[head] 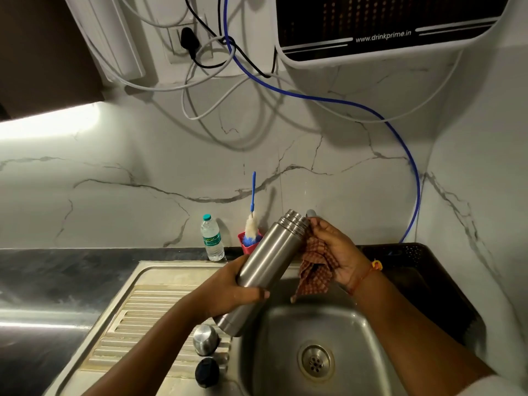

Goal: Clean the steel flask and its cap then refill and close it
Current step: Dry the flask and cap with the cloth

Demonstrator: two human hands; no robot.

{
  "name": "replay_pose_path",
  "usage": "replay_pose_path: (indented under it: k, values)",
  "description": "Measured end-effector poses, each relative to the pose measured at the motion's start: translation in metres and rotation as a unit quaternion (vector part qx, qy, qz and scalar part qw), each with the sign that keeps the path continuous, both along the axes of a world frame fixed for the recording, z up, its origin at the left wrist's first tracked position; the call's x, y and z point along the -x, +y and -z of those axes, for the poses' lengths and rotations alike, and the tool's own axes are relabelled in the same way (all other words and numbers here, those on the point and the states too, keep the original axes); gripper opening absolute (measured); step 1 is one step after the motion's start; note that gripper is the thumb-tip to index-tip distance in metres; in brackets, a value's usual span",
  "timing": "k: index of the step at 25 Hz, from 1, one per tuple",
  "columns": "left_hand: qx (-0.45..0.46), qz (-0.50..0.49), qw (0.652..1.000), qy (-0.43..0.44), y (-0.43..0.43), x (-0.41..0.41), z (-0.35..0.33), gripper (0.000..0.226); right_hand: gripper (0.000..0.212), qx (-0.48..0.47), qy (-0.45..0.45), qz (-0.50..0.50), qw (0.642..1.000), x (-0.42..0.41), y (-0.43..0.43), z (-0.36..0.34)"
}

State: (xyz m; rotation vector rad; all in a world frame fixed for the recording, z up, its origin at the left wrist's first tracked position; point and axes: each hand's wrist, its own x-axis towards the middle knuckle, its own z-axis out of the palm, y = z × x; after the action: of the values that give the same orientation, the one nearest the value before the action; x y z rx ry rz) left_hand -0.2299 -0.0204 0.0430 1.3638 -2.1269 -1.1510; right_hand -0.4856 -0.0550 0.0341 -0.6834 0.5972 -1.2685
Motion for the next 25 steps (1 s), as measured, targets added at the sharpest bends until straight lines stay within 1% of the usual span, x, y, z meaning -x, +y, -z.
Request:
replay_pose_path:
  k: [4, 6, 7, 8, 9, 11, 13, 15, 17, 18, 19, 20, 21, 22, 23, 24, 25]
  values:
    - [-0.009, 0.042, 0.999, -0.025, -0.005, -0.011, -0.004, 0.076, 0.017, 0.018, 0.096, -0.073, 0.993, 0.019, -0.007, -0.013]
    - [0.023, 0.058, 0.997, -0.051, -0.005, -0.014, -0.002, 0.073, 0.013, 0.047, 0.164, -0.133, 0.976, 0.028, -0.010, -0.026]
    - [0.046, 0.061, 0.995, -0.070, -0.005, -0.016, -0.002, 0.071, 0.013, 0.068, 0.221, -0.160, 0.960, 0.032, -0.012, -0.034]
    - [0.070, 0.062, 0.992, -0.090, -0.006, -0.016, -0.001, 0.070, 0.014, 0.098, 0.297, -0.176, 0.933, 0.036, -0.014, -0.042]
    - [0.091, 0.063, 0.988, -0.110, -0.007, -0.018, -0.001, 0.069, 0.015, 0.131, 0.379, -0.179, 0.898, 0.038, -0.016, -0.050]
    - [0.121, 0.063, 0.980, -0.148, -0.009, -0.019, -0.001, 0.070, 0.015, 0.192, 0.514, -0.169, 0.819, 0.038, -0.019, -0.065]
    - [0.152, 0.050, 0.967, -0.199, -0.012, -0.021, -0.002, 0.075, 0.012, 0.230, 0.604, -0.153, 0.747, 0.031, -0.016, -0.073]
    - [0.188, 0.032, 0.947, -0.258, -0.014, -0.019, -0.001, 0.076, 0.011, 0.252, 0.678, -0.125, 0.679, 0.022, -0.011, -0.077]
    - [0.216, 0.008, 0.928, -0.302, -0.014, -0.016, 0.002, 0.074, 0.012, 0.283, 0.738, -0.092, 0.606, 0.008, -0.003, -0.075]
    - [0.222, -0.012, 0.923, -0.313, -0.014, -0.016, 0.002, 0.074, 0.013, 0.296, 0.758, -0.068, 0.578, 0.001, 0.002, -0.072]
    - [0.219, -0.043, 0.925, -0.306, -0.016, -0.018, 0.002, 0.075, 0.013, 0.304, 0.766, -0.041, 0.566, -0.005, 0.007, -0.066]
    - [0.211, -0.082, 0.934, -0.277, -0.019, -0.020, 0.000, 0.075, 0.014, 0.311, 0.770, -0.019, 0.557, -0.010, 0.011, -0.057]
    - [0.207, -0.119, 0.940, -0.244, -0.020, -0.023, -0.005, 0.075, 0.014, 0.332, 0.762, 0.013, 0.556, -0.014, 0.015, -0.045]
    - [0.214, -0.137, 0.939, -0.231, -0.022, -0.024, -0.012, 0.074, 0.015, 0.351, 0.751, 0.049, 0.557, -0.017, 0.017, -0.032]
    - [0.232, -0.136, 0.931, -0.245, -0.024, -0.024, -0.019, 0.072, 0.017, 0.355, 0.725, 0.097, 0.582, -0.019, 0.018, -0.022]
    - [0.243, -0.130, 0.924, -0.264, -0.025, -0.023, -0.025, 0.070, 0.018, 0.328, 0.686, 0.146, 0.633, -0.020, 0.019, -0.017]
    - [0.247, -0.132, 0.921, -0.272, -0.024, -0.022, -0.029, 0.069, 0.019, 0.295, 0.645, 0.199, 0.676, -0.022, 0.018, -0.013]
